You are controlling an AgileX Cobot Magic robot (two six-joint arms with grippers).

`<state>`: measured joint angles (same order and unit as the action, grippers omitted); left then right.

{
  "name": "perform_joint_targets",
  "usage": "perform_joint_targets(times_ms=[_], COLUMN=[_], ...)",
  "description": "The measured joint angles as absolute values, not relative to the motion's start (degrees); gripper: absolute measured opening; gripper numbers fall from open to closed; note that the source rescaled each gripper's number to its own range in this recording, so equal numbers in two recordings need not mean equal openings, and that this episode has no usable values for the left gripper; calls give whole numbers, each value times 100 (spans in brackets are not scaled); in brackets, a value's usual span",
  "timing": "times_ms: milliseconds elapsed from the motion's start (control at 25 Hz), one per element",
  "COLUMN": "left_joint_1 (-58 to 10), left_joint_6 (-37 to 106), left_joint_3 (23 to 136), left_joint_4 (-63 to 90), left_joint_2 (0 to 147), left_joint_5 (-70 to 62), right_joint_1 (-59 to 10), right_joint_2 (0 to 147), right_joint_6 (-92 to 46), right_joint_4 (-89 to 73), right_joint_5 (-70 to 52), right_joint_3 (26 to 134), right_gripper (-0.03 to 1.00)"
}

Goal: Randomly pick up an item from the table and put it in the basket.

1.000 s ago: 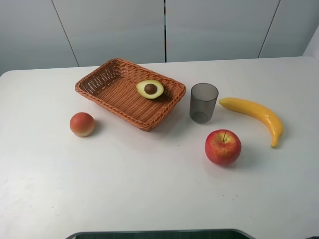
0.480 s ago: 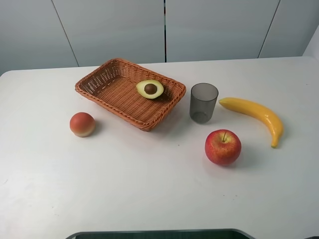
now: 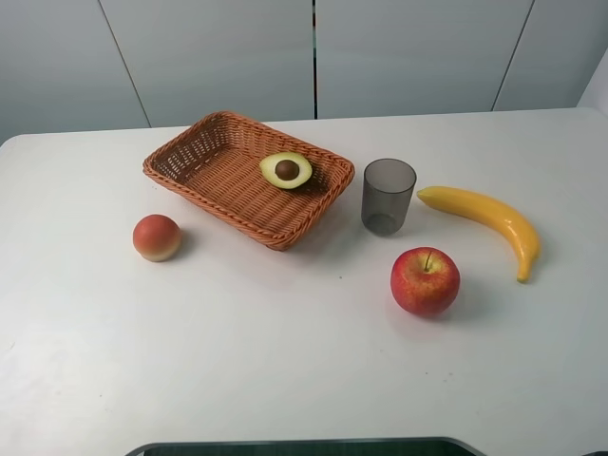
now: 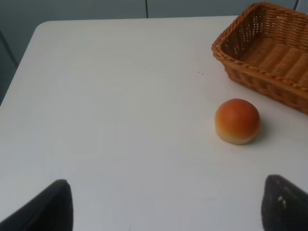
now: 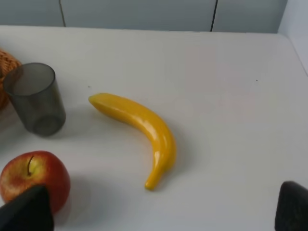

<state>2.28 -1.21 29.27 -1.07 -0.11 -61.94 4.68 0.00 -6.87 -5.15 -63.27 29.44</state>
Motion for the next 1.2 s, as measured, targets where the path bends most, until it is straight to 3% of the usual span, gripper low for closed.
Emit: perform_joint_targets(times_ms=[480,1200], left_joint_1=[228,228], left_joint_6=[-121,-121], left_joint_3=[2927,2927], left_joint_4=[-107,-107], left_joint_2=[-11,-11], left_joint_5=[-6194,-6194], right_joint_1=[-15,-51], right_joint_2=[-9,-9], right_joint_6=[-663,-649], right_joint_4=[-515,-515], right_joint_5=[-6318,-6306], right_joint_3=[2944,2944], right_gripper=[99,99])
